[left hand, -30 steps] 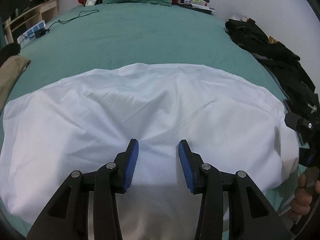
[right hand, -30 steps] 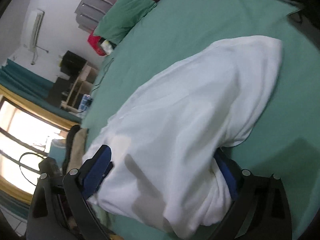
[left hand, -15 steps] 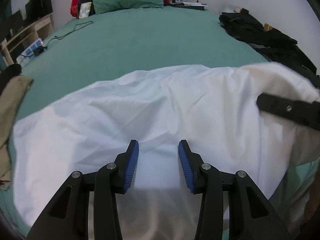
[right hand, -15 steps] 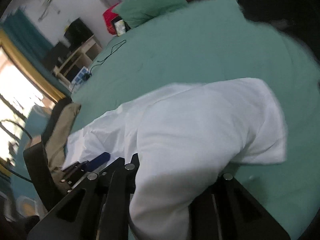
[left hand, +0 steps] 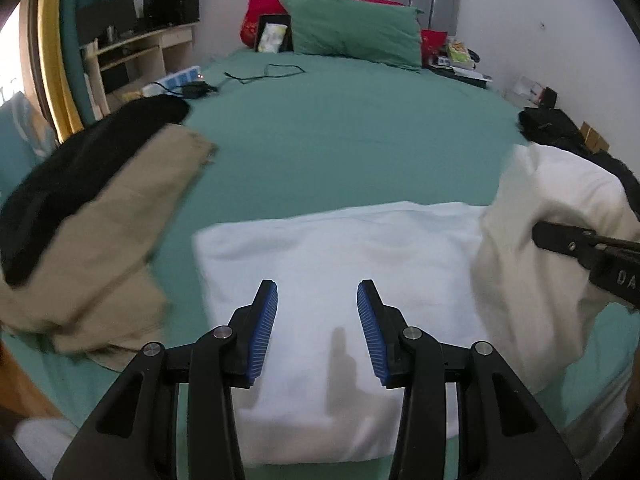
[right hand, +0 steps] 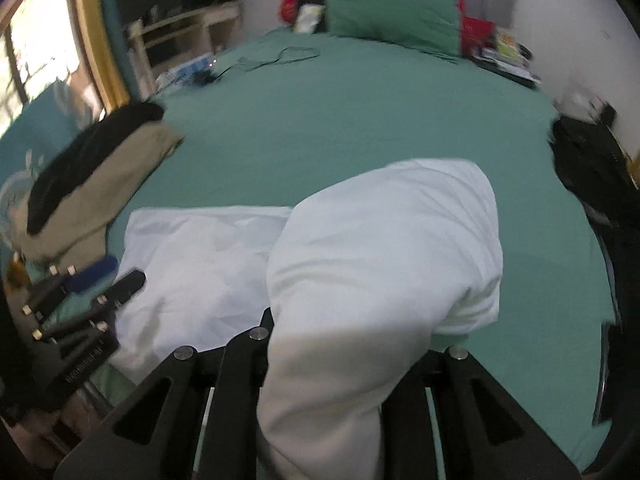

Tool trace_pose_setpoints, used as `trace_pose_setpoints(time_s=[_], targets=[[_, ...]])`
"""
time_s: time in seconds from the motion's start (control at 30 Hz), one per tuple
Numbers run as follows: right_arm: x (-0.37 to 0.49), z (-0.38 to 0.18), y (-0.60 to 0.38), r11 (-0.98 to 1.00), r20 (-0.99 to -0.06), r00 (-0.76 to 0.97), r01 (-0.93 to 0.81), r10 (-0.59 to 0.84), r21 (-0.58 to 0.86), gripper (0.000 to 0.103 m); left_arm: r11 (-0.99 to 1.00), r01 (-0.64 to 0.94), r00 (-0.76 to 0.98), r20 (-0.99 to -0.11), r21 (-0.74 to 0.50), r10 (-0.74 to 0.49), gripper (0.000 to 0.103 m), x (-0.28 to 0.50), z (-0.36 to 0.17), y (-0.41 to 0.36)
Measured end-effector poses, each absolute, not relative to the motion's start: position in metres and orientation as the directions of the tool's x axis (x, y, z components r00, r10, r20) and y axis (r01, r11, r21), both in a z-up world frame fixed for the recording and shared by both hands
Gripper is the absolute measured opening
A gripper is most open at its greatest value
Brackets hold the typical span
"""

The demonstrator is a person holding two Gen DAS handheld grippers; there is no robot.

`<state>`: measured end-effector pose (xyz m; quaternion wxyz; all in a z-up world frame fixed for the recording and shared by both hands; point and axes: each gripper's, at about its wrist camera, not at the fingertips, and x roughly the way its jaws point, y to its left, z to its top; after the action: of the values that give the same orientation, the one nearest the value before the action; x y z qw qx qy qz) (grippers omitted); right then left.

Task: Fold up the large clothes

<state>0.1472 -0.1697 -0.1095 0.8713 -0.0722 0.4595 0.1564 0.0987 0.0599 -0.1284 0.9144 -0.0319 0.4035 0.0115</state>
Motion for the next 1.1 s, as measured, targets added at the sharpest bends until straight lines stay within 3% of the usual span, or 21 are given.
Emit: trace_pose_setpoints(time_s=[0.13,0.17,0.3,0.4,0.53,0.63,0.73,0.87,0.97,1.03,1.1], targets=[[0.143,-0.127,-0.118,0.894,-0.864,0.46,-0.447,0.202,-0.029,0.022,0.988,-0.113,0.671,-0.741,-0.109,-0.005,0.044,0.097,-0.125,0.111],[0.141,-0.134,-0.106,0.881,-0.877,0.435,-0.472,0.202,-0.032,0.026,0.985,-0.127,0.669,-0.743,-0.118,-0.003,0.044,0.097,-0.125,0.121],[0.13,-0.15,-0.074,0.825,-0.901,0.339,-0.564,0.272,0.036,0.065,0.968,-0.17,0.658,-0.752,-0.184,-0.028,0.044,0.095,-0.131,0.157],[0.111,-0.149,-0.054,0.75,-0.898,0.31,-0.66,0.311,0.032,0.076,0.953,-0.209,0.635,-0.772,-0.218,-0.037,0.044,0.099,-0.139,0.179],[0.089,-0.136,-0.044,0.653,-0.865,0.276,-0.754,0.418,0.075,0.076,0.93,-0.229,0.641,-0.764,-0.288,-0.079,0.044,0.104,-0.138,0.198],[0.07,-0.12,-0.046,0.642,-0.832,0.36,-0.766,0.422,-0.006,0.076,0.93,-0.201,0.666,-0.739,-0.308,-0.101,0.044,0.106,-0.131,0.193],[0.063,-0.104,-0.073,0.679,-0.793,0.413,-0.734,0.448,0.002,0.076,0.932,-0.139,0.68,-0.716,-0.336,-0.157,0.044,0.11,-0.126,0.176],[0.065,-0.089,-0.124,0.772,-0.738,0.475,-0.629,0.479,0.096,0.076,0.929,0.039,0.691,-0.661,-0.368,-0.291,0.053,0.118,-0.114,0.127],[0.075,-0.096,-0.157,0.85,-0.752,0.517,-0.516,0.408,0.106,0.076,0.906,0.172,0.655,-0.642,-0.386,-0.398,0.055,0.126,-0.112,0.09],[0.08,-0.105,-0.181,0.891,-0.769,0.526,-0.437,0.362,0.12,0.076,0.872,0.224,0.576,-0.663,-0.435,-0.478,0.055,0.138,-0.123,0.074],[0.083,-0.112,-0.2,0.914,-0.776,0.529,-0.378,0.343,0.147,0.076,0.881,0.183,0.497,-0.733,-0.436,-0.465,0.055,0.153,-0.145,0.068]])
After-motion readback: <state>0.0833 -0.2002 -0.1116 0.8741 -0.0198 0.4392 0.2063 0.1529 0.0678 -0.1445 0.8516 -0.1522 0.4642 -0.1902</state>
